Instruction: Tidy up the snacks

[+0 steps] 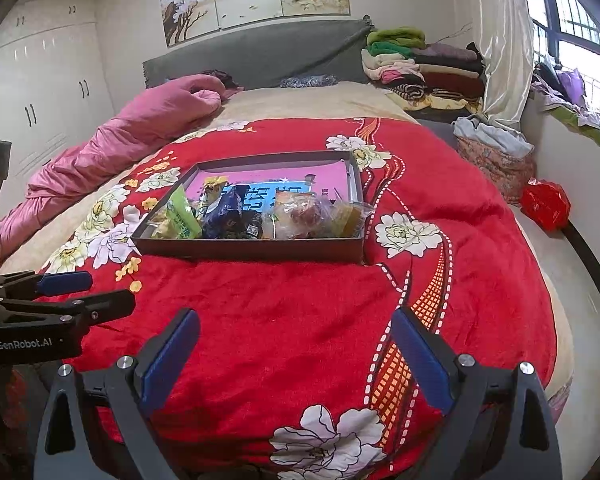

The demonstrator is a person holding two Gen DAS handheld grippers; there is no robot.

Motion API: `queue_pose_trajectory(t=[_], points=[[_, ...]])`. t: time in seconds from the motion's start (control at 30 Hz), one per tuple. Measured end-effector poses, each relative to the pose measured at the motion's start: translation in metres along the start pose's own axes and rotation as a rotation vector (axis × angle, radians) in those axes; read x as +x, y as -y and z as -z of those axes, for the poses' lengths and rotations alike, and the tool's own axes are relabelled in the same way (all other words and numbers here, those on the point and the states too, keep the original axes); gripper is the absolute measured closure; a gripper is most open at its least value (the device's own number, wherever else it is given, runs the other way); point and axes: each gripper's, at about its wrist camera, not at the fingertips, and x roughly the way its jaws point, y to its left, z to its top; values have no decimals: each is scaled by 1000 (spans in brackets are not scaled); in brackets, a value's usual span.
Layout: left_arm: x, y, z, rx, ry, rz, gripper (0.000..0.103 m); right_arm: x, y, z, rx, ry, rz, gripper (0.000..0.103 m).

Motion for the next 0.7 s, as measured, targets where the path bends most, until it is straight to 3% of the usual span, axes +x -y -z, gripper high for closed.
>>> queue_pose_trajectory(t=[0.7], points=[[4, 4, 1, 16, -13, -15, 24, 0, 8, -2, 28, 15, -10, 6]])
